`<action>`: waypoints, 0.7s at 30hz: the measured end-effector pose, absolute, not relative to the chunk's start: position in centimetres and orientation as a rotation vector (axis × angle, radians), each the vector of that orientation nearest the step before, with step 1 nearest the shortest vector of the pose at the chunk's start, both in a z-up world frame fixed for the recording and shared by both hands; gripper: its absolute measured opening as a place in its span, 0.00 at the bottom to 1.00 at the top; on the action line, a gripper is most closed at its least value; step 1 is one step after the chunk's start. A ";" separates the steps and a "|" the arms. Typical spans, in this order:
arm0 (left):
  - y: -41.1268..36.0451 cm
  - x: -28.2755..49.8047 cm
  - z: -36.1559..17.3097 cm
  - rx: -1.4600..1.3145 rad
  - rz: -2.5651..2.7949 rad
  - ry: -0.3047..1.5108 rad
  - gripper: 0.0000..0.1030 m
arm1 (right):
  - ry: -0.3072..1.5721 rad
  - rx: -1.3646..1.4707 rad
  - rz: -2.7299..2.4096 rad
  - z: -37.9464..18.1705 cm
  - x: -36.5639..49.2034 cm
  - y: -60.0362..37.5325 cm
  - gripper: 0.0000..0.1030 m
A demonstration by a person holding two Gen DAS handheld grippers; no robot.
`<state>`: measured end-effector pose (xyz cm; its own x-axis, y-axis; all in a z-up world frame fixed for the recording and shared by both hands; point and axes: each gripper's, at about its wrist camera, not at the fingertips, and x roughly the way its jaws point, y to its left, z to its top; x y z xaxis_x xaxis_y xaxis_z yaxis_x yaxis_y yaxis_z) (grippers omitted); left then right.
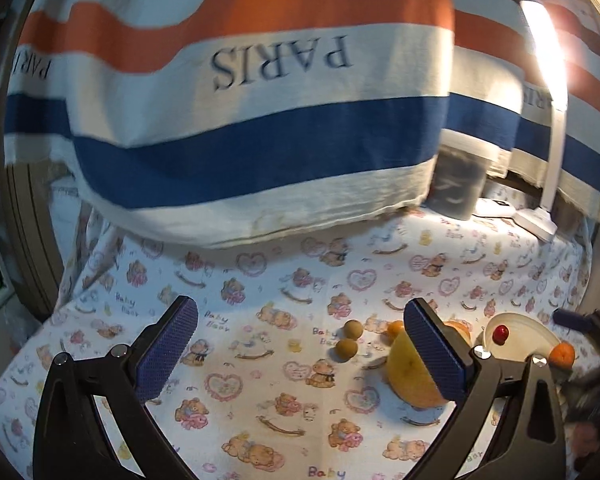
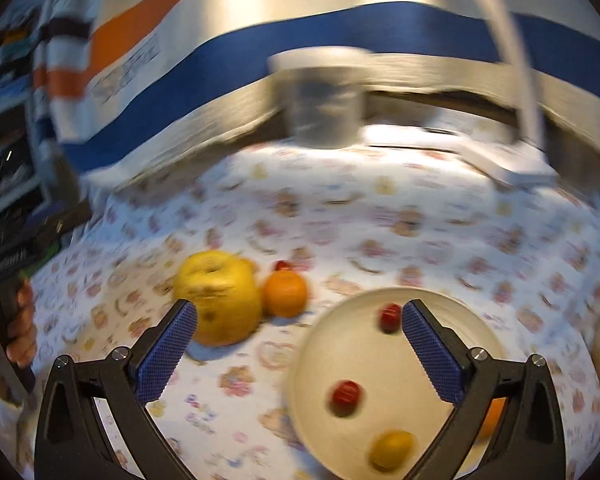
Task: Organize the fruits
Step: 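Move the right gripper toward the pomelo while the left moves toward the small brown fruits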
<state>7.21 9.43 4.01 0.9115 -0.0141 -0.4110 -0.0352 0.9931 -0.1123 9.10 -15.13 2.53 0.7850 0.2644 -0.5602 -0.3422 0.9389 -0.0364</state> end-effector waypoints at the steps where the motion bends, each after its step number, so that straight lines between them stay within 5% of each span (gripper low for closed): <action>1: 9.7 7.4 3.9 -0.127 0.010 0.435 1.00 | 0.587 -0.171 0.346 2.2 9.4 -13.9 1.00; 21: 11.4 8.3 3.2 -0.191 0.064 0.444 1.00 | 0.692 -0.138 0.274 -2.0 15.7 -7.1 1.00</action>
<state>8.25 11.40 3.16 0.9013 0.0199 -0.4328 -0.1030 0.9802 -0.1692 15.75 -7.12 -1.95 0.7361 0.2034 -0.6456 -0.2942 0.9551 -0.0345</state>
